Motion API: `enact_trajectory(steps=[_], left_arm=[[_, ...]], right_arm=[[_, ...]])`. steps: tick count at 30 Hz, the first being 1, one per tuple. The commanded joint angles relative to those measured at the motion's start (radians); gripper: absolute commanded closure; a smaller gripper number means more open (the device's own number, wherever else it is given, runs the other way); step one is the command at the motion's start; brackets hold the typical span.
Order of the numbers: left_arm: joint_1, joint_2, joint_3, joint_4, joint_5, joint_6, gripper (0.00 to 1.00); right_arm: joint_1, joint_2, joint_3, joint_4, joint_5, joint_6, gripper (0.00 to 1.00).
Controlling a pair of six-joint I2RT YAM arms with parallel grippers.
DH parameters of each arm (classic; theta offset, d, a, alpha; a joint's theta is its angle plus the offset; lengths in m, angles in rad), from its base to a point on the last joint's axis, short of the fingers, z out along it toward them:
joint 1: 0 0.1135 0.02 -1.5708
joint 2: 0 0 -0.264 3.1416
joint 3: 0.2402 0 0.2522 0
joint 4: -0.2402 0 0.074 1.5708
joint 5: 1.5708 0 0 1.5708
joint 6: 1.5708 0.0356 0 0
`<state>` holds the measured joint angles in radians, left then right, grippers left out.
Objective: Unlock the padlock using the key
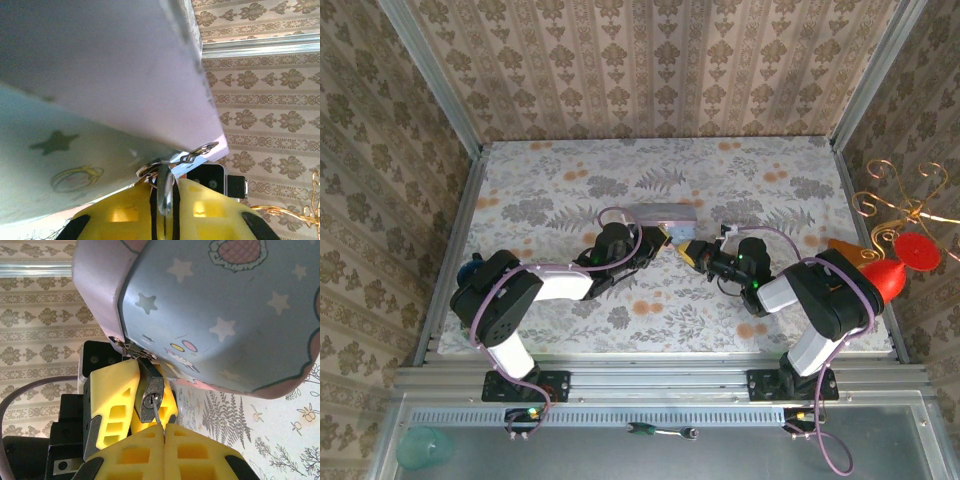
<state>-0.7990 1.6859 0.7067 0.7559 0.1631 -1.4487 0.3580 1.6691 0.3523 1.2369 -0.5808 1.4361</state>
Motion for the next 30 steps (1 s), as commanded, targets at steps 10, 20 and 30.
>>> enact_trajectory(steps=[10, 20, 30], left_arm=[[-0.023, -0.011, 0.004, 0.081, 0.046, -0.007, 1.0], [-0.023, -0.005, 0.006, 0.092, 0.052, -0.011, 1.0], [-0.035, 0.001, 0.013, 0.1, 0.044, -0.012, 1.0]], right_arm=[[-0.035, 0.028, 0.022, 0.047, 0.01, 0.006, 1.0], [-0.033, 0.029, 0.032, 0.047, 0.004, 0.012, 1.0], [-0.011, 0.043, 0.063, 0.05, 0.012, 0.02, 1.0]])
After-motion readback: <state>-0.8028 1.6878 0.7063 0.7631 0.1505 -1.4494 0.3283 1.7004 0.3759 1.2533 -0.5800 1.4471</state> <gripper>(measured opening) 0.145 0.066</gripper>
